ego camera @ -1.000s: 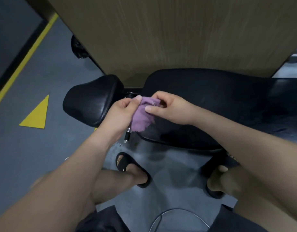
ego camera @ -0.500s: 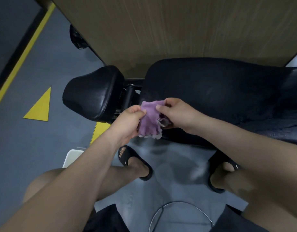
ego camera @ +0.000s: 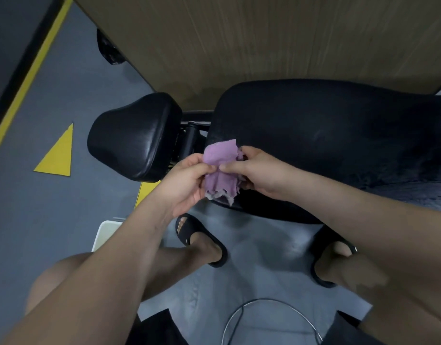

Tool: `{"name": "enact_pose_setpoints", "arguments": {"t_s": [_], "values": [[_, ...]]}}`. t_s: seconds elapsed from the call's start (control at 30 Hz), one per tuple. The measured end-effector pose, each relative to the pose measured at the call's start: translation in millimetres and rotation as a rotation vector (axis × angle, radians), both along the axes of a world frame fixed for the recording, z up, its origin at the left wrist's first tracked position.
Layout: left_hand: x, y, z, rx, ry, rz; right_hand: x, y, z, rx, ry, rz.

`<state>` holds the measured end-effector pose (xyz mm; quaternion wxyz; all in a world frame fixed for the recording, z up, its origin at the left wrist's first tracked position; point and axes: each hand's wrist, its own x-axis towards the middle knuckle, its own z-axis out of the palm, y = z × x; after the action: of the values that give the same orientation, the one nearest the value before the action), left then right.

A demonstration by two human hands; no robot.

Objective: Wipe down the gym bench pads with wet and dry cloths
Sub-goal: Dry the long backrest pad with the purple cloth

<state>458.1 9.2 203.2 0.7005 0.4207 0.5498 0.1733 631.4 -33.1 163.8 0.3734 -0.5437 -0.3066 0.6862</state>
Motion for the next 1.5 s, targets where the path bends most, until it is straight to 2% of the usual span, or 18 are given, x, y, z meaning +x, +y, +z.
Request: {"name": "enact_pose_setpoints", "arguments": {"t_s": [0.07, 0.3, 0.47, 0.6, 0.63, 0.77, 0.93, 1.03, 1.17, 1.23, 1.33, 1.4, 1.43, 1.5], "values": [[-2.3, -0.1, -2.5, -0.006, -0.024, 0.017, 0.8, -0.2, 0.8, -0.045, 0.115, -0.039], [-6.2, -5.2, 1.8, 0.024, -0.096, 0.022, 2.2, -2.9, 4.7, 0.018, 0.252, -0.053], [-14.0, -8.1, 2.1, 0.078, -0.156, 0.007, 6.6, -4.6, 8.2, 0.105, 0.177, -0.06], [-19.7, -8.2, 1.0, 0.037, -0.166, 0.037, 2.8, -9.3, 6.4, 0.108, 0.175, -0.074], [-19.4, -8.9, -0.7, 0.064, -0.146, 0.031, 0.1, -9.9, 4.0, 0.107, 0.115, -0.065], [-17.0, -11.2, -10.9, 0.209, 0.028, 0.016, -9.6, -11.0, -7.9, 0.149, -0.323, -0.045], [-18.7, -5.3, -26.0, 0.175, 0.09, 0.205, -14.8, -8.3, -11.1, 0.1, -0.326, -0.047], [-18.0, -3.7, -41.5, 0.207, 0.24, 0.195, -14.5, -5.3, -20.1, 0.081, -0.465, -0.014], [-12.5, -1.5, -67.2, 0.436, 0.589, 0.009, -9.4, -7.1, -31.2, 0.245, -0.765, 0.091], [-10.3, -4.5, -72.8, 0.587, 0.692, -0.055, -8.8, -6.9, -32.7, 0.302, -0.858, 0.163], [-14.2, -12.6, -69.1, 0.951, 0.847, -0.118, -5.8, -5.3, -31.2, 0.343, -0.951, 0.195], [-17.8, -20.8, -67.7, 1.203, 0.785, -0.29, -1.9, -5.1, -30.2, 0.344, -0.962, 0.185], [-20.6, -25.1, -71.2, 1.26, 0.718, -0.413, -0.3, -5.4, -30.6, 0.34, -0.966, 0.182], [-25.9, -35.5, -78.9, 1.247, 0.662, -0.611, 2.7, -6.8, -31.2, 0.341, -0.98, 0.177]]}}
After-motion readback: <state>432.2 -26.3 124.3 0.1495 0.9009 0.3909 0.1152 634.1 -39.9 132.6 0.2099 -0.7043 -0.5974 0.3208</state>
